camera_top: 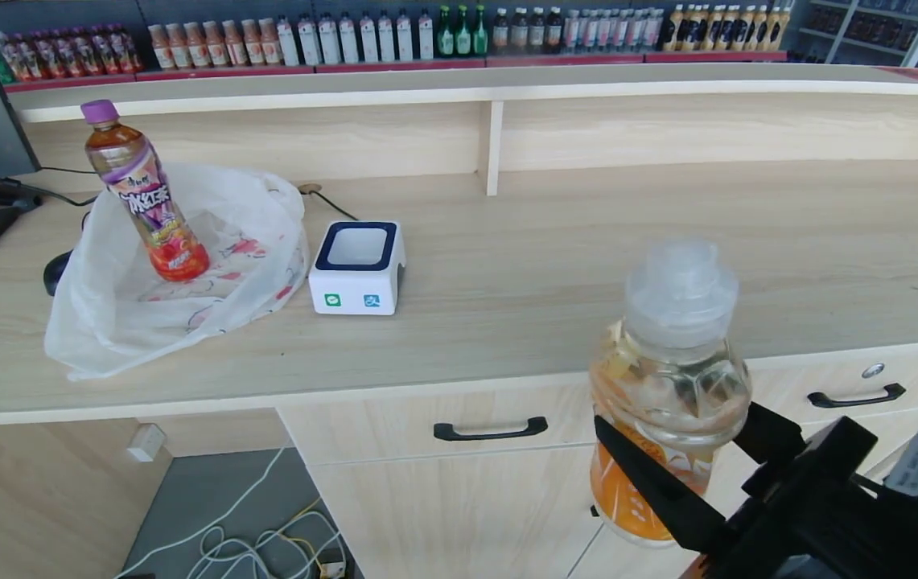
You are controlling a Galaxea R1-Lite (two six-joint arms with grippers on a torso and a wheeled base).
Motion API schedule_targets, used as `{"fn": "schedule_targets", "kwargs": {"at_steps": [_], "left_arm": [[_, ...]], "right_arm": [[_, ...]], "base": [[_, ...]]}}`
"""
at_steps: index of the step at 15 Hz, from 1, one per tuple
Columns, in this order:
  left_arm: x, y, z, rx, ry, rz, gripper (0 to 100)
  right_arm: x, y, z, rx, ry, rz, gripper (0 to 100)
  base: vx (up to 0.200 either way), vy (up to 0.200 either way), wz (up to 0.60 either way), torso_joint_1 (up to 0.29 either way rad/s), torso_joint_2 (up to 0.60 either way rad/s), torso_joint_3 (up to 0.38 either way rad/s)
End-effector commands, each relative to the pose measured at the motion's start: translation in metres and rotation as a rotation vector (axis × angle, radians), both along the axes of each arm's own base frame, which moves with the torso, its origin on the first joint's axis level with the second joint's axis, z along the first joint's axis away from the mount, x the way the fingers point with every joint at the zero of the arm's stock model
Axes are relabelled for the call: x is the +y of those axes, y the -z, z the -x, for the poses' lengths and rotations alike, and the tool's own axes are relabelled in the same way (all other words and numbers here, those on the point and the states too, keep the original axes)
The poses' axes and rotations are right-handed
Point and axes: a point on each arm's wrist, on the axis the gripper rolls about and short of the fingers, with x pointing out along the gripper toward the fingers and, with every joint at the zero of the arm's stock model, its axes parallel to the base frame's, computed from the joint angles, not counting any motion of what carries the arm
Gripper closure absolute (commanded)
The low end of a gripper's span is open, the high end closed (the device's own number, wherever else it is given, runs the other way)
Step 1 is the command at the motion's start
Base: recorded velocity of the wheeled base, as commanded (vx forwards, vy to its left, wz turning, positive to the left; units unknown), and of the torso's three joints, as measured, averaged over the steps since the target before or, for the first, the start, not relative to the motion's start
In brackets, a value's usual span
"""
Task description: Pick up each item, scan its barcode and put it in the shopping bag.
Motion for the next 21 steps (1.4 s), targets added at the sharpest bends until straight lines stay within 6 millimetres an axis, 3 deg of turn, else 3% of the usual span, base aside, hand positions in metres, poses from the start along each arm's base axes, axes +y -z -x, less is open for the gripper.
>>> {"fn": "schedule_targets", "kwargs": {"at_steps": [1,5,9,14,18,21], "left_arm": [[0.0,0.0,0.0,0.001,0.0,0.0,0],[0.0,0.0,0.0,0.001,0.0,0.0,0],[0.0,0.0,0.0,0.002,0.0,0.0,0],[0.0,0.0,0.0,0.001,0.0,0.0,0],[0.0,0.0,0.0,0.001,0.0,0.0,0],[0.0,0.0,0.0,0.001,0.0,0.0,0]], "right_arm": [[0.002,-0.002,0.007,-0.028,-0.032,0.022,100],[0.018,-0.001,0.016,-0.098,-0.101,0.104,100],[0.021,0.002,0.018,-0.287,-0.189,0.284,100],[0.028,-0.001,0.022,-0.432,-0.226,0.369,100],[0.032,-0.002,0.02,-0.649,-0.135,0.561,100],[0.017,-0.011,0.029,-0.791,-0.073,0.635,100]], "base": [[0.0,0.0,0.0,0.0,0.0,0.0],[0.0,0.0,0.0,0.0,0.0,0.0],[0.0,0.0,0.0,0.0,0.0,0.0],[0.0,0.0,0.0,0.0,0.0,0.0],[0.0,0.0,0.0,0.0,0.0,0.0],[0.0,0.0,0.0,0.0,0.0,0.0]]}}
